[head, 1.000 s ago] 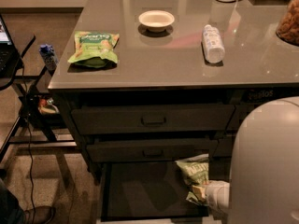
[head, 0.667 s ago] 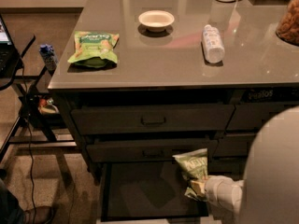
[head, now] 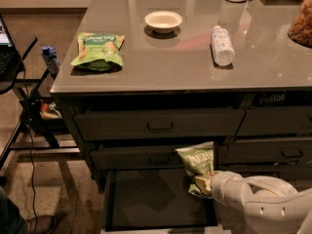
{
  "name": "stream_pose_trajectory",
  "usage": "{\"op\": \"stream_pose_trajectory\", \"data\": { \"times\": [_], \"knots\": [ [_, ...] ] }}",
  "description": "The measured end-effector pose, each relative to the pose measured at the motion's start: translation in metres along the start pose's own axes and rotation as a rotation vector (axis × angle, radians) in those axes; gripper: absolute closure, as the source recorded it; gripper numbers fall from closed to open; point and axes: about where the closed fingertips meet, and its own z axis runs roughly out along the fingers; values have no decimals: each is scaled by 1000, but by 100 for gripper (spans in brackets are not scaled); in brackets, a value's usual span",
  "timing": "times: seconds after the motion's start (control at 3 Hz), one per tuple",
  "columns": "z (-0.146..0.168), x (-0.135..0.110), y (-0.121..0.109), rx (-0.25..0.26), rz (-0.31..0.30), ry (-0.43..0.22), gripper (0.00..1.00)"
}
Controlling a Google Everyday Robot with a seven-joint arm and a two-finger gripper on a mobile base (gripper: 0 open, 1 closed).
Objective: Pick green jalapeno chip bag from bottom drawer and place on counter
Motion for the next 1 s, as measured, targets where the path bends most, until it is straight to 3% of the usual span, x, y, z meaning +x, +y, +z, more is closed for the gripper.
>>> {"op": "stream_pose_trajectory", "data": {
  "times": [0.67,1.0],
  "knots": [
    [2,-3,-1,19,4,19,100],
    [-3,-22,4,47,-25,37,100]
  ]
}}
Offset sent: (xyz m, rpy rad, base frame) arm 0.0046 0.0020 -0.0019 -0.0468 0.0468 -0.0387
